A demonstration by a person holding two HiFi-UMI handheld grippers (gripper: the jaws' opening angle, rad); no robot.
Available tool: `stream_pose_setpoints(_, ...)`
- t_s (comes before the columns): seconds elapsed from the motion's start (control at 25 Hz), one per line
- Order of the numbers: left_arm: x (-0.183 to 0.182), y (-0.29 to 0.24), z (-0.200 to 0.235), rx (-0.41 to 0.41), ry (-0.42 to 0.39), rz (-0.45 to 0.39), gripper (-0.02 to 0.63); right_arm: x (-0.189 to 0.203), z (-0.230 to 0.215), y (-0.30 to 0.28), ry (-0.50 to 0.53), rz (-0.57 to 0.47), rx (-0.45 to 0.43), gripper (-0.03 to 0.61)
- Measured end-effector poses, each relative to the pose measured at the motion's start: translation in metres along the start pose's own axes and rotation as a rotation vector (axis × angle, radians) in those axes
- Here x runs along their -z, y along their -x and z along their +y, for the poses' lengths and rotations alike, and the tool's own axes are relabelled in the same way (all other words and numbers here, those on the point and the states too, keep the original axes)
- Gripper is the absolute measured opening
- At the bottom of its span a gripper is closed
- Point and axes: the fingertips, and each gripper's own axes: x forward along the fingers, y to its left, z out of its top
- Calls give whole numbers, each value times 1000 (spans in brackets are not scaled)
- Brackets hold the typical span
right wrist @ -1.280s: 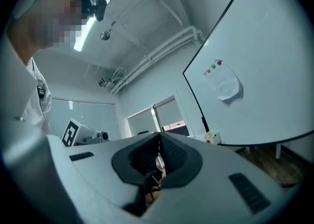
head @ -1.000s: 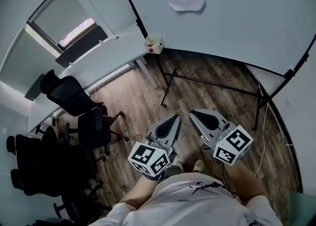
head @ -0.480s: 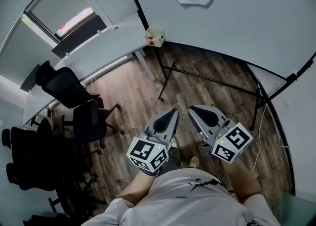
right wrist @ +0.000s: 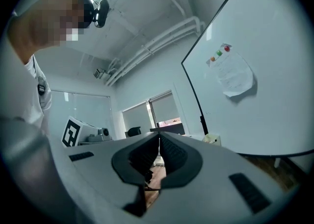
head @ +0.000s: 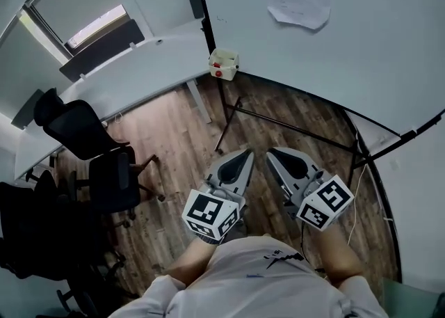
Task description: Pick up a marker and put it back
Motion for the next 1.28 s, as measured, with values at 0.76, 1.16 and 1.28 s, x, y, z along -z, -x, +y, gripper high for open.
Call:
stream_pose_setpoints(0.76,-12,-62,154,21,20,13,11,8,-76,-151,29,67,79,14)
stream_pose_setpoints(1.16,-11,-161,222,-63,9,43,11,8,-189,-228,47,116,-4,15)
stream_pose_setpoints(1.28,-9,-189,247,-116,10,56,11,16,-217,-252,44,144,-51,15)
